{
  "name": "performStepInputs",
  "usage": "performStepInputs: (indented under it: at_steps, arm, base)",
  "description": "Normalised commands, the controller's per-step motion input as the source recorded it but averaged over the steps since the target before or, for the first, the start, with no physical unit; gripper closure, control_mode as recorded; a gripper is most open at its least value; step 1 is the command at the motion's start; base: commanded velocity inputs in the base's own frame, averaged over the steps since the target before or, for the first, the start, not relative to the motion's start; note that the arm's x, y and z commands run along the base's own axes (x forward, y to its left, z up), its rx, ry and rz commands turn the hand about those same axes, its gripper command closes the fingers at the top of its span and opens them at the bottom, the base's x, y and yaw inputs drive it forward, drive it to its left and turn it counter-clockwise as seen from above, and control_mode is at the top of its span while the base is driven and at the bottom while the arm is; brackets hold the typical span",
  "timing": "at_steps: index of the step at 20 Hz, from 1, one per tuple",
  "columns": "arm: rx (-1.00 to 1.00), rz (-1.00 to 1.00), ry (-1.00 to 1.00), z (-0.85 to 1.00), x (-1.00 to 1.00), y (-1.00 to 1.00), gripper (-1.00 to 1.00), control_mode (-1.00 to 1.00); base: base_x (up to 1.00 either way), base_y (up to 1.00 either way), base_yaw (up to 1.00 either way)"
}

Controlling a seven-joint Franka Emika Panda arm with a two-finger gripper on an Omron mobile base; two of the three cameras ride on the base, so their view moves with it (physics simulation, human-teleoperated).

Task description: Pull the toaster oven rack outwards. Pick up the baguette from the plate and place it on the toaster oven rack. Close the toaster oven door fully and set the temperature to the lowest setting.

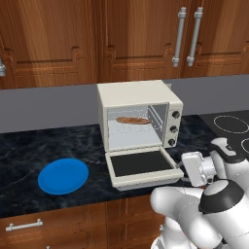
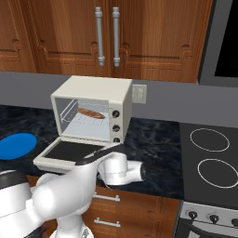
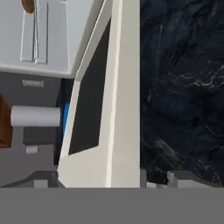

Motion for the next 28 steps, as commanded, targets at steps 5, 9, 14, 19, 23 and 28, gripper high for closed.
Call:
performStepInputs:
  at_steps: [5, 9, 14, 19, 23, 28]
  arm:
    - [0.00, -0.15, 0.02, -0.02, 0.33, 0.00, -1.00, -1.00]
    - [0.00, -0.06, 0.00, -0.02, 0.03, 0.03, -1.00, -1.00]
    - [0.00, 0.00, 0.04, -0.12, -0.03, 0.11, -1.00, -1.00]
    - [0.00, 0.00, 0.05, -0.13, -0.25, 0.11, -1.00, -1.00]
    - [-0.01, 0.00, 0.01, 0.08, -0.12, 0.36, -1.00, -1.00]
    - [-0.06, 0.01, 0.00, 0.27, 0.00, 0.45, -1.00, -1.00]
  base:
    - [0.00, 0.00, 0.00]
    - [0.00, 0.00, 0.00]
    - [0.00, 0.00, 0.00]
    - [0.00, 0.00, 0.00]
    - [0.00, 0.00, 0.00]
    - [0.00, 0.00, 0.00]
